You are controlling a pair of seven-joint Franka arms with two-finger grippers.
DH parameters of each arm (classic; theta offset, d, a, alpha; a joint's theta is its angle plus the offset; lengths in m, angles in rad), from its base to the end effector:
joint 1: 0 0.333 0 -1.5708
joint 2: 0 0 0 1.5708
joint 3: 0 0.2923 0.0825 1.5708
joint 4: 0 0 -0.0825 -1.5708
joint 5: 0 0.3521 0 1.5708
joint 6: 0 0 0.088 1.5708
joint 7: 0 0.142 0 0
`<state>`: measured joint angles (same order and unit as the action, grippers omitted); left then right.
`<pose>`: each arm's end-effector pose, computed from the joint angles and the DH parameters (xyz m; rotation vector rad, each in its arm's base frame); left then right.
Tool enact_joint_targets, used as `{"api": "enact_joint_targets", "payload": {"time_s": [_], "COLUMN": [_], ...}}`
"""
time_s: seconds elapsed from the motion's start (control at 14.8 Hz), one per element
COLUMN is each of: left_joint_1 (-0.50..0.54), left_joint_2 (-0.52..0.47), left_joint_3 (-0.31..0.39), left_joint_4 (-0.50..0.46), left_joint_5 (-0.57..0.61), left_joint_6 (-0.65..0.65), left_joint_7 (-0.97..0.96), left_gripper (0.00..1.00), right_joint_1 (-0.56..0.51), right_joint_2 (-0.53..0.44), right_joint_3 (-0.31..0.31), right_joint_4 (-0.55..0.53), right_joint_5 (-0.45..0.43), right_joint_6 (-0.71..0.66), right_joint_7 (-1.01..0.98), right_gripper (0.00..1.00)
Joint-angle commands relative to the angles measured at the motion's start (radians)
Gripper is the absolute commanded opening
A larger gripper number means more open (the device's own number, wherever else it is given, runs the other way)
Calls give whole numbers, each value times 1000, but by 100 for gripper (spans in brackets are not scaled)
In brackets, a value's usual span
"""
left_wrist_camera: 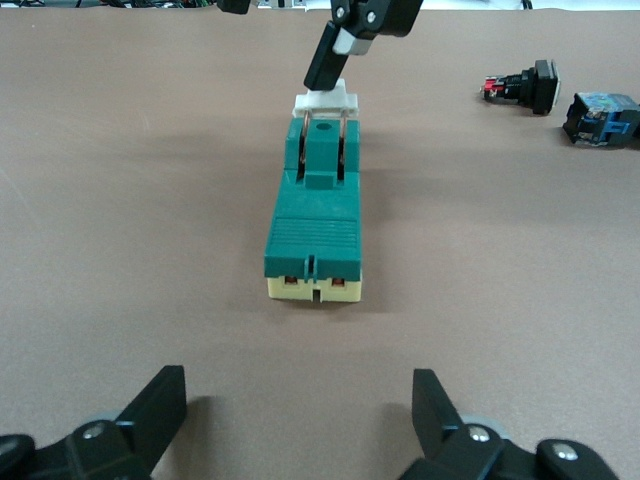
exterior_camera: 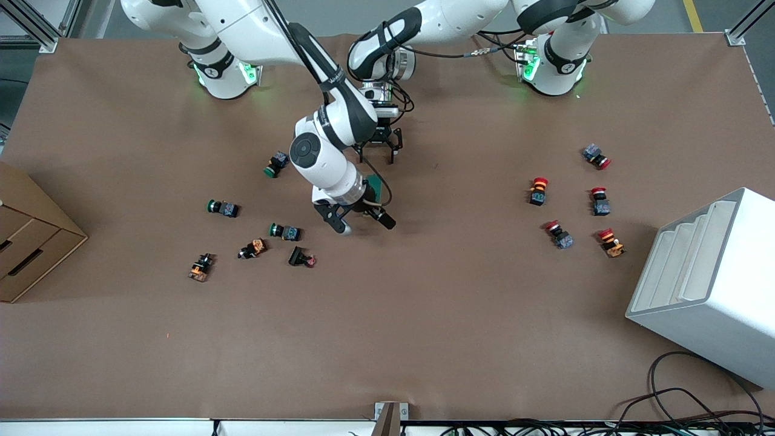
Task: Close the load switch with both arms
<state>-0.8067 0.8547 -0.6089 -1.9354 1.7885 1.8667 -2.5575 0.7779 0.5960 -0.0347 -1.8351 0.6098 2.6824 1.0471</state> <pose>0.1842 -0.5332 0.0812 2.7405 -0.0329 1.4571 0.4788 0.4293 0.1983 -2.5265 1.0859 0.1301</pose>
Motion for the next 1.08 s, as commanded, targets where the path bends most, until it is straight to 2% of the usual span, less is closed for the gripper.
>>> {"api": "enact_joint_targets", "payload": {"time_s": [0.0,0.54,0.67,0.81,1.01], "left_joint_1": [-6,-8,-8,-11,-12], "left_joint_2": [12,14,14,10,4], "left_joint_3": [8,14,14,14,12], "left_joint_4": [3,1,0,-2,4], "left_joint_5": [0,0,0,0,-27], "left_joint_6": [-3,-3,-3,-4,-40], "left_joint_7": [-12,-13,-15,-10,16], "left_gripper": [100,100,100,100,100], "right_joint_1": [-20,-32,-37,-48,-94], "right_joint_2": [44,59,48,10,-77], "right_joint_3": [6,6,-26,-63,-128], "right_joint_4": [39,56,57,59,85], "right_joint_5": [-30,-47,-73,-126,-192], "right_joint_6": [10,7,-21,-122,-373], "right_joint_7": [-10,-21,-35,-61,-218], "right_gripper": [100,100,100,100,100]}}
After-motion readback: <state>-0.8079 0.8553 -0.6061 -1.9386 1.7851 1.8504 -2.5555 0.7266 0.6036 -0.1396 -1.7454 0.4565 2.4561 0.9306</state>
